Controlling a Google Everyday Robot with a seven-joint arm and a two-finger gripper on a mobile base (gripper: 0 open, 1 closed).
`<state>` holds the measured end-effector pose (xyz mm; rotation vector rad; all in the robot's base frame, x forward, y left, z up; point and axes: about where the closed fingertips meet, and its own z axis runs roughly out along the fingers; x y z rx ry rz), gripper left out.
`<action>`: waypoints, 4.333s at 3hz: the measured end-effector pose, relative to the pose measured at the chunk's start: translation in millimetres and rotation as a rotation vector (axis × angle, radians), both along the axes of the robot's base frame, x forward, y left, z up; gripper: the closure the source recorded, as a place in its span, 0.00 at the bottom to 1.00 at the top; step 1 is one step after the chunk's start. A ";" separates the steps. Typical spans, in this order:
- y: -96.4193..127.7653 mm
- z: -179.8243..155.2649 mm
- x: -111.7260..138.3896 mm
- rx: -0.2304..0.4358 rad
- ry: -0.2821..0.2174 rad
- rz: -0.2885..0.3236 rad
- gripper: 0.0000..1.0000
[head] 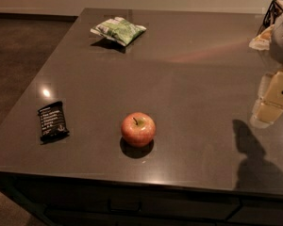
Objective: Move apple near green jalapeno chip bag
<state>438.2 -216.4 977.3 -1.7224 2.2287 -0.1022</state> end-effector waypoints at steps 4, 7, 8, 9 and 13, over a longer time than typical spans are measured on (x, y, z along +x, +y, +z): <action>90.8 -40.3 -21.1 0.146 0.074 0.202 0.00; 206.1 -93.6 -34.7 0.258 0.076 0.401 0.00; 228.4 -109.4 -28.8 0.266 0.085 0.427 0.00; 236.9 -118.4 -21.3 0.267 0.094 0.442 0.00; 225.6 -97.4 2.2 0.294 0.091 0.402 0.85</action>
Offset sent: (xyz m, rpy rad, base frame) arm -0.0067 0.0503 -0.0199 0.0775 0.0640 0.1052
